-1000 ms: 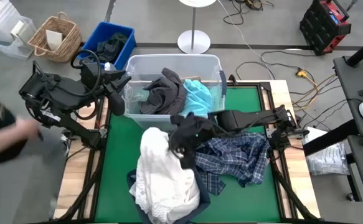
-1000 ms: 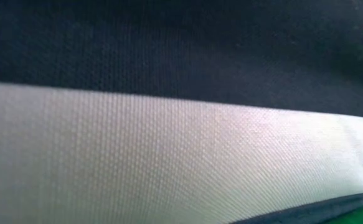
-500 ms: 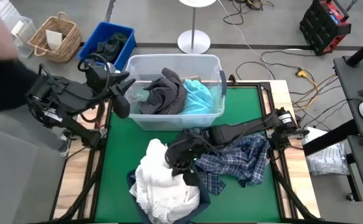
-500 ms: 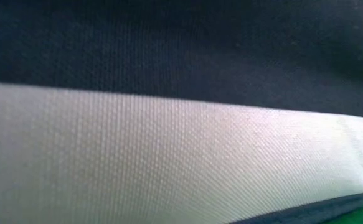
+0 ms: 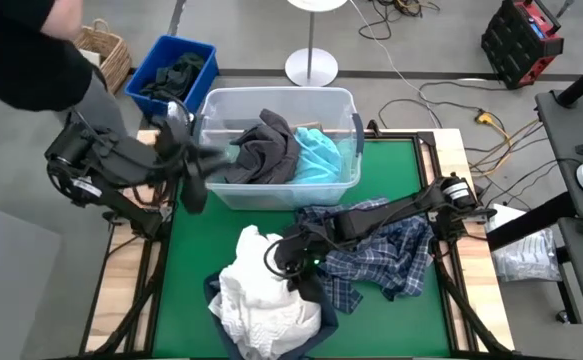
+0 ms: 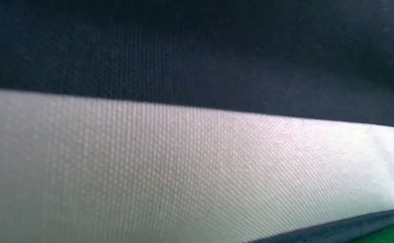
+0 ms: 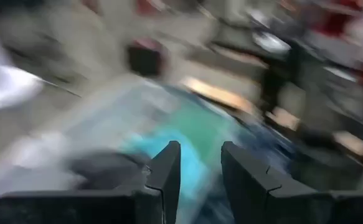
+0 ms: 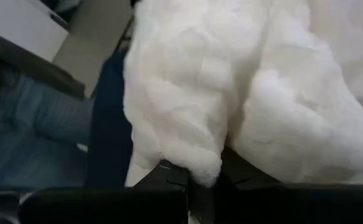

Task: Sort clothes
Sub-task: Put the white dress into the blue laundry bin

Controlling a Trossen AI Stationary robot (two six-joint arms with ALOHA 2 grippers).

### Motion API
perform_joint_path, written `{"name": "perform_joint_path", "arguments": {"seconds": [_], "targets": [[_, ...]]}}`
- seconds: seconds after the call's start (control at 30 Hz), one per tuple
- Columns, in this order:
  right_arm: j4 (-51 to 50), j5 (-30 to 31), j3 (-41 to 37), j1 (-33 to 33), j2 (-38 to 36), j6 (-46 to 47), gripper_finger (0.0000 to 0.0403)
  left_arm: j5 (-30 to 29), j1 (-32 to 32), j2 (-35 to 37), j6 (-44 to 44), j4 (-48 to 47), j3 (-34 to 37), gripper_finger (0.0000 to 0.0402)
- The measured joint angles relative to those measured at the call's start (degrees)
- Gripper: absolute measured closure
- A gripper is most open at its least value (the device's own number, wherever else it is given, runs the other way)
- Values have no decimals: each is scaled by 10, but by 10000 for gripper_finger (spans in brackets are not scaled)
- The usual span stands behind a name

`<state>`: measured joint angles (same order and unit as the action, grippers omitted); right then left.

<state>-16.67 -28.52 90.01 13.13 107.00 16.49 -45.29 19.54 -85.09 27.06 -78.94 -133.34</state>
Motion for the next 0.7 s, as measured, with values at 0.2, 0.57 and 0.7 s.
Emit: {"name": "perform_joint_path", "arguments": {"seconds": [0.2, 0.57, 0.7], "targets": [[-31, -1, -12, 1, 0, -3, 384, 194, 29, -17, 75, -76, 0, 306], [-228, -4, 70, 12, -14, 6, 250, 133, 112, -70, 92, -111, 1, 306], [-369, 25, 138, 18, -15, -11, 219, 130, 112, -77, 95, -111, 1, 306]]}}
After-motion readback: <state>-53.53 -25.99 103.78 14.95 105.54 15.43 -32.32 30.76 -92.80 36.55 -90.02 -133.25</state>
